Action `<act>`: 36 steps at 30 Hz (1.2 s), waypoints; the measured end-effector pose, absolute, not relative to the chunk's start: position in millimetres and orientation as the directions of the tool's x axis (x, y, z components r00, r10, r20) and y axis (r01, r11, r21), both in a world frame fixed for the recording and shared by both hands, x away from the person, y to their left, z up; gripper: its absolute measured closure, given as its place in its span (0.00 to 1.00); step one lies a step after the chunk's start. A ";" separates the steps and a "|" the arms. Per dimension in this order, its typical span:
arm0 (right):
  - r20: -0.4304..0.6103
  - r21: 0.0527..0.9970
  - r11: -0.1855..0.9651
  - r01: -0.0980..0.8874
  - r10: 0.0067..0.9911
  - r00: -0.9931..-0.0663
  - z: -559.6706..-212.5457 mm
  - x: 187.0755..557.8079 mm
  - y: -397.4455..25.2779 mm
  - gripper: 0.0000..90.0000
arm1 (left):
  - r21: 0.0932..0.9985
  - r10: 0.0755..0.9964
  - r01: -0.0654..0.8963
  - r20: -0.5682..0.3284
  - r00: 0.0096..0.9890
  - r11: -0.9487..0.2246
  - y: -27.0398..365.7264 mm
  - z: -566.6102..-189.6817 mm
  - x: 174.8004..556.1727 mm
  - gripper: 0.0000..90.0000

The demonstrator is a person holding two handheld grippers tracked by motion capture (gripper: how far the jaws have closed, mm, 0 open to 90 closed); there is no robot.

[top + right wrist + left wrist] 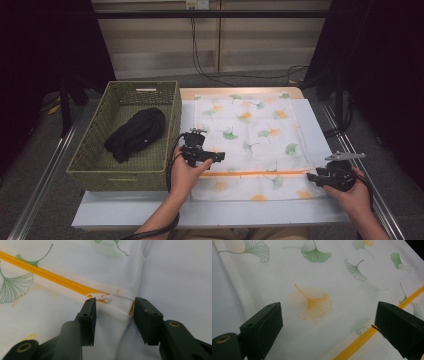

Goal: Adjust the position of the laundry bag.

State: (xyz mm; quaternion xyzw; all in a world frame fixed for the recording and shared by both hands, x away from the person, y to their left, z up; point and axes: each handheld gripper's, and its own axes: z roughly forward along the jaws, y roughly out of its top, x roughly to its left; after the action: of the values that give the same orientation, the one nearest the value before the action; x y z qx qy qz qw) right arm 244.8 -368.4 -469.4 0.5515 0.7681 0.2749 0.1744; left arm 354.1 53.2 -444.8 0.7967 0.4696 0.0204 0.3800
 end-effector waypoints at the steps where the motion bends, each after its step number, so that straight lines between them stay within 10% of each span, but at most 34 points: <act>1: 0.034 0.617 0.236 0.751 0.945 -0.325 -469.5 244.6 -369.3 0.64 | 0.623 0.762 0.733 -0.325 0.559 -0.272 52.2 -444.6 353.6 0.09; 18: 0.046 0.596 0.230 0.770 0.947 -0.318 -467.3 248.8 -365.7 0.93 | 0.628 0.774 0.730 -0.309 0.552 -0.270 50.9 -446.4 353.9 0.09; 36: 0.163 0.604 0.172 0.778 0.929 -0.332 -461.2 254.2 -368.9 0.94 | 0.633 0.777 0.728 -0.307 0.549 -0.264 56.9 -443.5 353.8 0.09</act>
State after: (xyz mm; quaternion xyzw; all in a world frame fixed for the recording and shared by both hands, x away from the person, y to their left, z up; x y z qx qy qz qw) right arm 254.2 -368.9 -461.2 0.5648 0.7557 0.3082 0.1224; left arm 353.8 56.9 -443.5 0.7942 0.4738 0.0327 0.3789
